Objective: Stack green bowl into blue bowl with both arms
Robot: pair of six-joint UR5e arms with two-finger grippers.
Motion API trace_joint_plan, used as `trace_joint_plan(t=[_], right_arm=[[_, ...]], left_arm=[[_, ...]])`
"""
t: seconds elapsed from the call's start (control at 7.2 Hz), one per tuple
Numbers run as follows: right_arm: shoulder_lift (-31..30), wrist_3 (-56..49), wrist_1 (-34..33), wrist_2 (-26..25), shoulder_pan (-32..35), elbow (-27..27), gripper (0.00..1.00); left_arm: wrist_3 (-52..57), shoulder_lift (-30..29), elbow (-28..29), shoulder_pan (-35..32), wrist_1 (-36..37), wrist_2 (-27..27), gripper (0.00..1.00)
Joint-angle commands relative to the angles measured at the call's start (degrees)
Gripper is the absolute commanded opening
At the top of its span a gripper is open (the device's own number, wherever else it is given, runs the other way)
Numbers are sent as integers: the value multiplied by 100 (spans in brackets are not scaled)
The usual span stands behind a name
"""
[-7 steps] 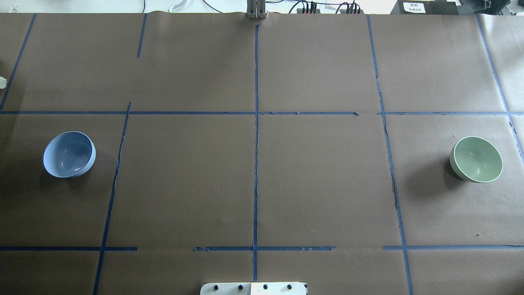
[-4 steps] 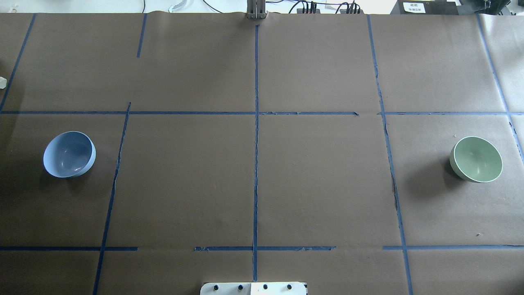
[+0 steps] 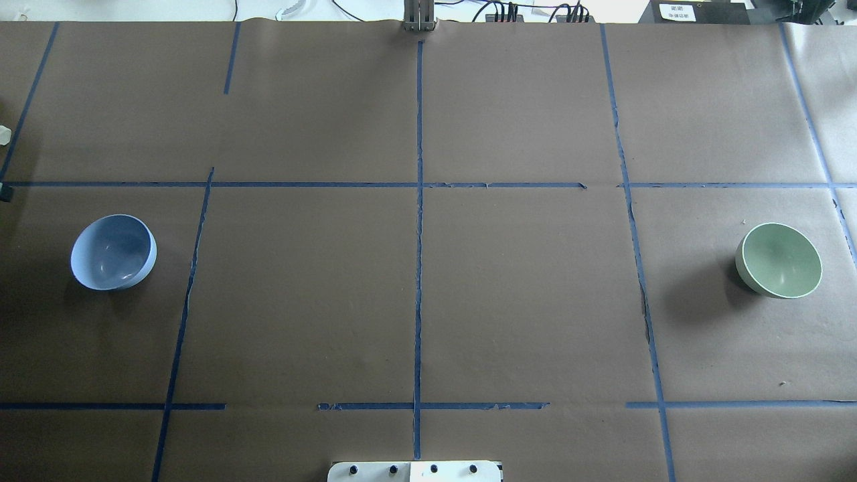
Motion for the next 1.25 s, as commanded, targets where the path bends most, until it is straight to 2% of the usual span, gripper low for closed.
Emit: trace_joint_plan(t=[0.0,0.14,0.42,0.56,0.83,0.97,1.11], right_arm=[[0,0,0,0,-9,-9,100],[0,0,0,0,-9,-9,100],[0,0,0,0,-9,-9,100],[0,0,0,0,-9,0,100],[0,0,0,0,-9,0,100],[0,0,0,0,-9,0,100],[0,0,0,8,-9,0,100]], left_arm=[[-1676,63,147,1277,-808,813,100],[-1724,63,191,1386,-819,814,99],[-1751,2,436,1396,-819,779,44],[-1751,-42,542,1396,-854,762,36],[-1751,-42,473,1396,-863,735,3],[-1812,-60,316,1396,-854,578,0],[-2204,-260,88,1387,-767,159,0]])
